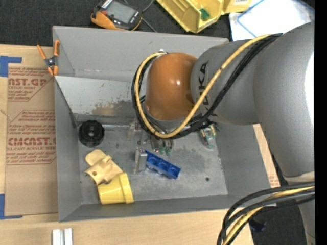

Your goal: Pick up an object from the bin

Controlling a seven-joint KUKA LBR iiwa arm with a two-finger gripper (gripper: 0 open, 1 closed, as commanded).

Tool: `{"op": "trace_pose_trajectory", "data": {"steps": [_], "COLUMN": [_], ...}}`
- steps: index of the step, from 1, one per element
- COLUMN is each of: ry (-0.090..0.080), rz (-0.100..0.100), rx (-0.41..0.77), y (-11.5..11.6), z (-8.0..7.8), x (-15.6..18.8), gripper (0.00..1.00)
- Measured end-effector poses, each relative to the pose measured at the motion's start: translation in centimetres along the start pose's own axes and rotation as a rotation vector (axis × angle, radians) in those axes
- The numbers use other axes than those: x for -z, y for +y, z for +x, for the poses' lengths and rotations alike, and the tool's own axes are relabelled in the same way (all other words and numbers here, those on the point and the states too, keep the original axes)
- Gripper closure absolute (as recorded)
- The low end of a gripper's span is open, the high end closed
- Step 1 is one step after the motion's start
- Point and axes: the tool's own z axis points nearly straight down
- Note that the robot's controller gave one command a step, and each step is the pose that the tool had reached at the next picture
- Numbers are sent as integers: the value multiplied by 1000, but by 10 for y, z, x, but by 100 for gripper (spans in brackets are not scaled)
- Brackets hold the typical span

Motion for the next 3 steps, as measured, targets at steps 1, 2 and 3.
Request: {"op": "trace_pose_trajectory", "data": {"steps": [1,2,3], "ry": [-8,-6,-20], "rz": [-1,-1,-9], "rx": [-2,7,-173], "y": [-1,-77,-96], "z": [-2,-1,7], "x": [5,-72,-42], "gripper": [0,0,0]}}
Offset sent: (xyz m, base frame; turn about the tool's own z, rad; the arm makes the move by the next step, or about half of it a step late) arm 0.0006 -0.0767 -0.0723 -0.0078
